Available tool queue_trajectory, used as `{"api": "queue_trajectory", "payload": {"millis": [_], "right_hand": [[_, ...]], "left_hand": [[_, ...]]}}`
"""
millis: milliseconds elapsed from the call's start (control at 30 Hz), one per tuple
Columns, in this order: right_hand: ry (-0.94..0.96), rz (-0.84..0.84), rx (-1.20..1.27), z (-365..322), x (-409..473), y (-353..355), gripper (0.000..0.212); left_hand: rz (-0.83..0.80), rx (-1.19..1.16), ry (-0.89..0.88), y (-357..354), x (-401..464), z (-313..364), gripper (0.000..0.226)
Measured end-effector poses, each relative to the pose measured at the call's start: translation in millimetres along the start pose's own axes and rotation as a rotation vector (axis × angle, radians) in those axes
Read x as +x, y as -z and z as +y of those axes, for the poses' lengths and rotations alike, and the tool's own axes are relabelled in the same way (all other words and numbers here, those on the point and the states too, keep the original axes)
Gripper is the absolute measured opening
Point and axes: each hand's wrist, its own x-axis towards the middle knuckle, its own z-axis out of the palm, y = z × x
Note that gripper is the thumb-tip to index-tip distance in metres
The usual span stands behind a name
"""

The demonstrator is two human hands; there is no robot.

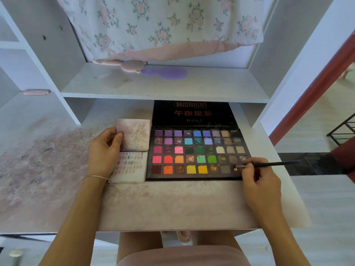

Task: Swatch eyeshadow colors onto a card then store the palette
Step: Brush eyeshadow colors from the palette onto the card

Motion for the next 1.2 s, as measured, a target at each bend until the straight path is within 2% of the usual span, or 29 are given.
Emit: {"api": "queue_trajectory", "payload": {"millis": [167, 600, 867, 1200], "right_hand": [[-0.010, -0.031, -0.054, 2, 1, -2, 0.012], [-0.015, 0.006, -0.007, 4, 1, -1, 0.010], [0.089, -0.105, 0.133, -14, -7, -8, 0.037], [0.140, -0.292, 0.300, -47, -26, -64, 0.030]], "left_hand": [[0.012, -0.008, -0.013, 0, 2, -1, 0.021], [0.006, -0.008, -0.027, 0, 3, -4, 0.021], [0.003, -0.009, -0.025, -1, 3, -4, 0.022], [-0.009, -0.044, -0.006, -1, 2, -2, 0.019]]}}
